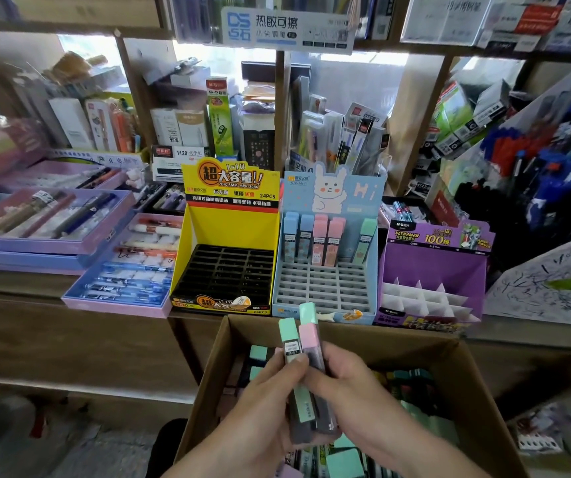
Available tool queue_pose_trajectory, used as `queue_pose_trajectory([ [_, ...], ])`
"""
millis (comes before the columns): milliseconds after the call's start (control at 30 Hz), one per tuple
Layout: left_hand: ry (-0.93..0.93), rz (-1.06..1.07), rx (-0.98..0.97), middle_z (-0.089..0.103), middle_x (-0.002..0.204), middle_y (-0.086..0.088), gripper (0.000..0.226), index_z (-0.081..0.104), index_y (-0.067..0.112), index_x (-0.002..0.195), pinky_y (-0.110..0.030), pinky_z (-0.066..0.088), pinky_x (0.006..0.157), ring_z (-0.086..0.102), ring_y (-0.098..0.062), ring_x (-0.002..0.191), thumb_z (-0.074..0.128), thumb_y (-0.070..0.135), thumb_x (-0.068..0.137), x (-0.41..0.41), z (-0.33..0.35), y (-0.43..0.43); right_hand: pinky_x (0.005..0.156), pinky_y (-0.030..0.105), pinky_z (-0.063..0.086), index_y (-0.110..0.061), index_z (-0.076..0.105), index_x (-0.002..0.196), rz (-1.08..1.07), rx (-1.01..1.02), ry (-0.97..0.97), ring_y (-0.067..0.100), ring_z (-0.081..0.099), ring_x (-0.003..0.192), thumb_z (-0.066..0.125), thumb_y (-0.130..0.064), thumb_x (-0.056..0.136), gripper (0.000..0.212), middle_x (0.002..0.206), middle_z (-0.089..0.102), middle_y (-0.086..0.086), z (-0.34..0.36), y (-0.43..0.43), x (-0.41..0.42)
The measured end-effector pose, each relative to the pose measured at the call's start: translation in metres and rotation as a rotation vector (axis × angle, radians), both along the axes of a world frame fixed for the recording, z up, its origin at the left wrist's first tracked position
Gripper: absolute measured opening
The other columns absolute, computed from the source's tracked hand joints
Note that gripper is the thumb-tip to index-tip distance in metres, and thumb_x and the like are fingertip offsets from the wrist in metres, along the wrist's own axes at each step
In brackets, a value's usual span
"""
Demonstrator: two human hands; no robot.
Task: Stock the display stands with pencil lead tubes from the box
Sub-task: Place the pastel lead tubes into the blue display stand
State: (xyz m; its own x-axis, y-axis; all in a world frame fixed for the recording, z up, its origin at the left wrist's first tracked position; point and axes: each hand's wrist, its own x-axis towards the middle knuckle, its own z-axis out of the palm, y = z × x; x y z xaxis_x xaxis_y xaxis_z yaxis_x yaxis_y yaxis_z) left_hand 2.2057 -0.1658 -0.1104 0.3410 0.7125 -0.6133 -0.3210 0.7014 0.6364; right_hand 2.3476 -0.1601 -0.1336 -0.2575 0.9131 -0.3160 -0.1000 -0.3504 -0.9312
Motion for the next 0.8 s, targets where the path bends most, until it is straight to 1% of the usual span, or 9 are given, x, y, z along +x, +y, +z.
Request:
queue_pose_trajectory([
  [200, -0.015, 0.038, 0.044, 0.071, 0.121, -0.023, 0.033, 0.064, 0.017, 0.133, -0.06, 0.059, 0.083, 0.071, -0.047, 0.105, 0.051, 0.029, 0.104, 0.001, -0.004, 0.002, 0.104, 0.048, 0.053, -0.028, 0.073, 0.116, -0.099, 0.124, -0.195, 0.017, 0.071, 0.11, 0.062, -0.022, 0.102, 0.019, 0.111, 0.077, 0.0, 0.004, -0.002, -0.006],
  [267, -0.035, 0.065, 0.051, 0.071, 0.121, -0.024, 0.032, 0.066, 0.017, 0.131, -0.057, 0.059, 0.081, 0.07, -0.047, 0.106, 0.053, 0.028, 0.104, 0.001, -0.006, 0.005, 0.102, 0.042, 0.054, -0.032, 0.069, 0.12, -0.131, 0.172, -0.242, 0.011, 0.071, 0.109, 0.062, -0.023, 0.102, 0.021, 0.111, 0.077, -0.005, 0.007, -0.003, -0.008],
  [367, -0.049, 0.099, 0.057, 0.074, 0.114, -0.022, 0.026, 0.076, 0.021, 0.116, -0.051, 0.06, 0.077, 0.074, -0.042, 0.101, 0.055, 0.029, 0.103, 0.0, -0.009, 0.007, 0.095, 0.026, 0.052, -0.04, 0.062, 0.125, -0.164, 0.214, -0.308, -0.001, 0.068, 0.107, 0.06, -0.022, 0.102, 0.028, 0.111, 0.075, -0.016, 0.009, -0.004, -0.009],
  [467, -0.025, 0.085, 0.068, 0.078, 0.108, -0.015, 0.029, 0.08, 0.031, 0.099, -0.047, 0.061, 0.074, 0.077, -0.035, 0.094, 0.052, 0.028, 0.104, 0.002, -0.011, 0.01, 0.094, 0.02, 0.049, -0.044, 0.055, 0.127, -0.17, 0.206, -0.352, -0.007, 0.065, 0.108, 0.061, -0.022, 0.102, 0.034, 0.114, 0.072, -0.021, 0.009, -0.005, -0.012],
  [567, -0.008, 0.12, 0.08, 0.081, 0.093, -0.004, 0.038, 0.082, 0.038, 0.083, -0.04, 0.062, 0.064, 0.079, -0.024, 0.081, 0.054, 0.023, 0.103, 0.003, -0.013, 0.01, 0.095, 0.017, 0.05, -0.046, 0.048, 0.133, -0.13, 0.198, -0.385, -0.008, 0.061, 0.113, 0.058, -0.023, 0.104, 0.039, 0.123, 0.065, -0.018, 0.01, -0.005, -0.015],
  [600, -0.016, 0.121, 0.088, 0.081, 0.094, -0.006, 0.037, 0.082, 0.036, 0.086, -0.039, 0.062, 0.063, 0.079, -0.024, 0.082, 0.053, 0.021, 0.103, 0.004, -0.012, 0.01, 0.102, 0.021, 0.049, -0.045, 0.044, 0.14, -0.117, 0.195, -0.394, -0.006, 0.059, 0.117, 0.056, -0.024, 0.105, 0.043, 0.13, 0.059, -0.016, 0.009, -0.006, -0.017],
  [667, -0.016, 0.082, 0.128, 0.079, 0.105, -0.013, 0.029, 0.079, 0.026, 0.106, -0.037, 0.062, 0.066, 0.078, -0.027, 0.093, 0.052, 0.017, 0.105, 0.004, -0.012, 0.011, 0.113, 0.031, 0.043, -0.043, 0.033, 0.149, -0.088, 0.19, -0.428, -0.003, 0.051, 0.124, 0.053, -0.025, 0.105, 0.052, 0.135, 0.046, -0.017, 0.008, -0.006, -0.018],
  [733, 0.01, 0.061, 0.177, 0.077, 0.108, -0.017, 0.025, 0.072, 0.015, 0.119, -0.031, 0.062, 0.068, 0.076, -0.028, 0.099, 0.051, 0.013, 0.105, 0.003, -0.012, 0.012, 0.114, 0.032, 0.041, -0.047, 0.023, 0.151, -0.042, 0.179, -0.457, -0.004, 0.047, 0.124, 0.051, -0.024, 0.101, 0.062, 0.13, 0.04, -0.021, 0.008, -0.006, -0.02],
  [800, 0.05, 0.061, 0.218, 0.078, 0.102, -0.017, 0.024, 0.072, 0.012, 0.116, -0.025, 0.06, 0.066, 0.077, -0.024, 0.094, 0.052, 0.01, 0.104, 0.002, -0.012, 0.011, 0.109, 0.03, 0.043, -0.046, 0.018, 0.154, -0.003, 0.151, -0.467, -0.001, 0.048, 0.121, 0.052, -0.023, 0.091, 0.075, 0.127, 0.039, -0.019, 0.011, -0.006, -0.02],
])
